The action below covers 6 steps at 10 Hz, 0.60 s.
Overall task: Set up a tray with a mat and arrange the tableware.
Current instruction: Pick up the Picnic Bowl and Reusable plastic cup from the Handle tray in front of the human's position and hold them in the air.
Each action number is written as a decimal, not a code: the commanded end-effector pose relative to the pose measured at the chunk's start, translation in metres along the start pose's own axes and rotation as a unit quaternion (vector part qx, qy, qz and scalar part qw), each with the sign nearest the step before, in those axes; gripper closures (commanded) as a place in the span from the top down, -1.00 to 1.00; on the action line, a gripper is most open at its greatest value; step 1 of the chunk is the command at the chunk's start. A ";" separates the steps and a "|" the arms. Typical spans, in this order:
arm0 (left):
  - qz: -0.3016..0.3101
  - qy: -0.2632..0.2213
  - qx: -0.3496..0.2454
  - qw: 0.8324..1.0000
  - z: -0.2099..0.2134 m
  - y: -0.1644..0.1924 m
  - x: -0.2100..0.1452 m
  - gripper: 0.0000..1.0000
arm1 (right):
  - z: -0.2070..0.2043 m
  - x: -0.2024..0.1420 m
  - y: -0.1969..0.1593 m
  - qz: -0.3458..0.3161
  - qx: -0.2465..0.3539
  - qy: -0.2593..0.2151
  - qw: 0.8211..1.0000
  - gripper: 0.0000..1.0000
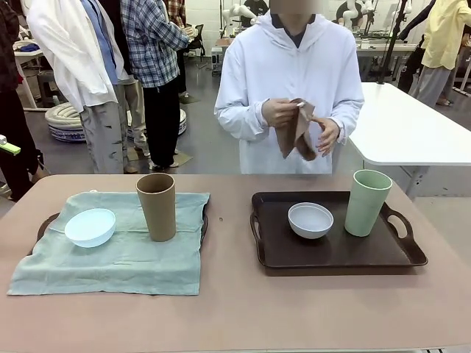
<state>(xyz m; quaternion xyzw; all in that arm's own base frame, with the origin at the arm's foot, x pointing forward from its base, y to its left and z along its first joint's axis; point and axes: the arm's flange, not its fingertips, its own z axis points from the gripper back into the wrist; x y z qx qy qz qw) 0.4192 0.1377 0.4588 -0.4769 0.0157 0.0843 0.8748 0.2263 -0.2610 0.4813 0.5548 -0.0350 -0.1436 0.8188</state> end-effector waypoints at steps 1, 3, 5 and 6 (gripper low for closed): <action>-0.003 0.001 -0.004 1.000 0.003 0.001 -0.001 0.90 | 0.001 0.000 0.003 0.009 0.012 -0.002 1.000 1.00; -0.003 0.001 -0.004 1.000 0.003 0.001 -0.001 0.90 | 0.001 0.000 0.003 0.009 0.012 -0.002 1.000 1.00; -0.022 0.011 0.012 1.000 -0.006 -0.020 0.003 0.90 | 0.005 0.012 0.009 0.062 0.008 -0.010 0.998 1.00; -0.038 0.030 0.041 0.998 -0.023 -0.049 0.008 0.90 | -0.001 0.032 0.022 0.127 -0.018 -0.015 0.992 1.00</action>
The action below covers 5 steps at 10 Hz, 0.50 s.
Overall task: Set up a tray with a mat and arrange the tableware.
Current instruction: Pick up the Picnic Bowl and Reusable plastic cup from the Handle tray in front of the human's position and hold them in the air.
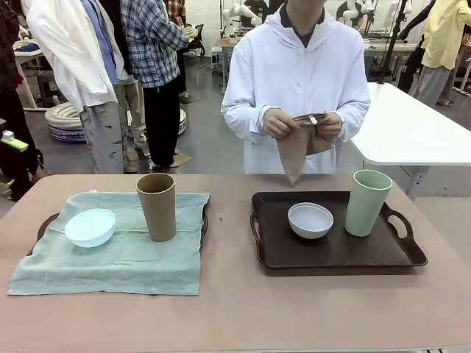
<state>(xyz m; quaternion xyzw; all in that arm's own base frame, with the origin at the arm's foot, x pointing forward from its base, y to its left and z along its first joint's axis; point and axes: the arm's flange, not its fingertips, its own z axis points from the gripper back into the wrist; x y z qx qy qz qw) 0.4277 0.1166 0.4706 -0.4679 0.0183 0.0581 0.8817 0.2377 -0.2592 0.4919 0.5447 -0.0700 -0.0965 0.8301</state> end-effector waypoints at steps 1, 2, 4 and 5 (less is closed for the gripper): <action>-0.021 0.035 0.065 0.997 -0.031 -0.062 0.011 0.90 | -0.009 0.049 0.013 0.141 -0.082 -0.043 0.986 1.00; -0.026 0.034 0.099 0.994 -0.047 -0.091 0.012 0.90 | -0.018 0.062 0.016 0.199 -0.136 -0.041 0.970 1.00; -0.035 0.038 0.146 0.988 -0.083 -0.143 0.017 0.90 | -0.031 0.089 0.021 0.302 -0.183 -0.050 0.934 1.00; -0.040 0.030 0.182 0.982 -0.106 -0.171 0.016 0.90 | -0.039 0.094 0.022 0.343 -0.210 -0.046 0.914 1.00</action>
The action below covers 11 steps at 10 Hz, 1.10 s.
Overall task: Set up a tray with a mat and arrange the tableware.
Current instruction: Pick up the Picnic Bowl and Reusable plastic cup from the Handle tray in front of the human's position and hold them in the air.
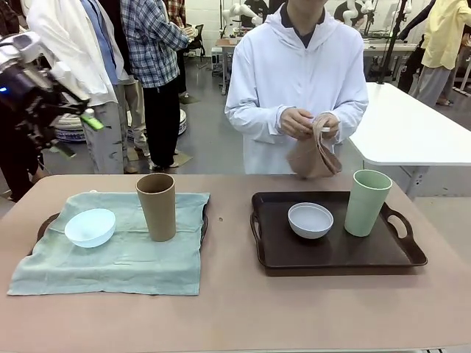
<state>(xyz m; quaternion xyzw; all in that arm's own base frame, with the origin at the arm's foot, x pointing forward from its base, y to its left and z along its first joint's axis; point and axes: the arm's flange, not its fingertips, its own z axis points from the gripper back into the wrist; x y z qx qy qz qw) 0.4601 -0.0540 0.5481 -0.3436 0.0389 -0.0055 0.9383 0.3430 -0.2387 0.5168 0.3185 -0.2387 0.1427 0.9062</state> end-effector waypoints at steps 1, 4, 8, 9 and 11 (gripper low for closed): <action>0.005 -0.016 0.079 0.997 -0.019 -0.038 0.009 0.90 | -0.017 -0.010 -0.003 0.070 -0.025 -0.002 0.997 1.00; -0.006 -0.012 0.151 0.988 -0.079 -0.109 0.014 0.90 | -0.026 -0.003 0.005 0.141 0.020 0.070 0.987 1.00; -0.013 0.032 0.194 0.980 -0.159 -0.153 0.028 0.90 | -0.033 -0.003 -0.002 0.170 0.077 0.146 0.971 1.00; -0.015 0.031 0.196 0.980 -0.175 -0.161 0.029 0.90 | -0.038 -0.005 -0.001 0.166 0.092 0.148 0.970 1.00; -0.023 0.029 0.167 0.985 -0.178 -0.152 0.030 0.90 | -0.042 -0.009 0.003 0.134 0.109 0.141 0.975 1.00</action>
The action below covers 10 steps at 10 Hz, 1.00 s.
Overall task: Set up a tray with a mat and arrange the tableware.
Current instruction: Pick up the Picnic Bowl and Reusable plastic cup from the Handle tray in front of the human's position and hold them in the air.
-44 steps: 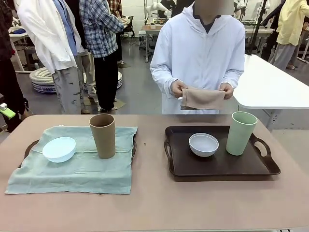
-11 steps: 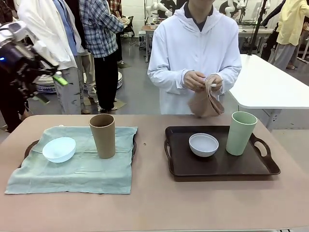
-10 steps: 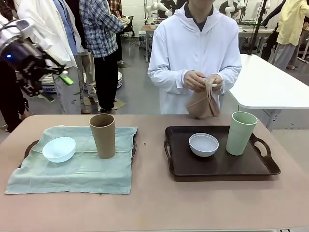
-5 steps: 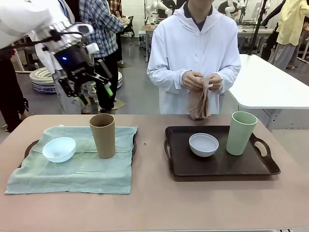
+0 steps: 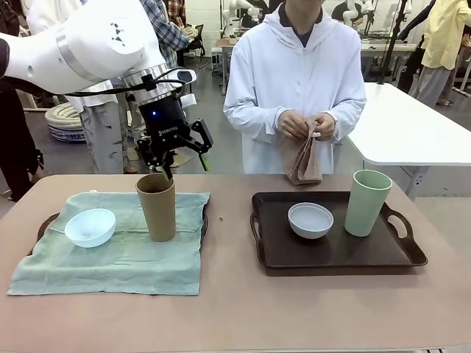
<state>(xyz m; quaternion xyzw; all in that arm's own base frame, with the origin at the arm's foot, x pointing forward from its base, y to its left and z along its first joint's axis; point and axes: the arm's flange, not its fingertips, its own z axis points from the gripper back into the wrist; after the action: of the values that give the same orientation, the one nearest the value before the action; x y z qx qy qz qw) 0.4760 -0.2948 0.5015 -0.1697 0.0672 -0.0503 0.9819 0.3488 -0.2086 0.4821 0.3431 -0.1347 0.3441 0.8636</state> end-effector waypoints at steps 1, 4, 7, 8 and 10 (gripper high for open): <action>0.000 0.002 0.003 1.000 0.004 0.001 -0.005 0.90 | 0.003 0.001 0.002 0.005 -0.009 0.000 1.000 1.00; 0.000 0.002 0.003 1.000 0.004 0.001 -0.005 0.90 | 0.003 0.001 0.002 0.005 -0.009 0.000 1.000 1.00; -0.016 -0.040 0.073 0.996 0.017 -0.071 -0.009 0.90 | -0.007 0.026 -0.019 0.097 0.065 0.001 0.993 1.00; -0.012 -0.053 0.102 0.993 0.019 -0.101 -0.005 0.90 | -0.012 0.031 -0.029 0.129 0.075 0.003 0.989 1.00; -0.015 -0.048 0.140 0.989 -0.002 -0.134 0.022 0.90 | -0.021 0.035 -0.051 0.203 0.073 -0.025 0.976 1.00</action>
<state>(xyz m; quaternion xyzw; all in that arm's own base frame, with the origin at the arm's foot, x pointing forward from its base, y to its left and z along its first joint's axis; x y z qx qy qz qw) 0.4538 -0.4022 0.5513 -0.0673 -0.0043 -0.0730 0.9951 0.3981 -0.1906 0.4633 0.3741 -0.1716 0.4869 0.7704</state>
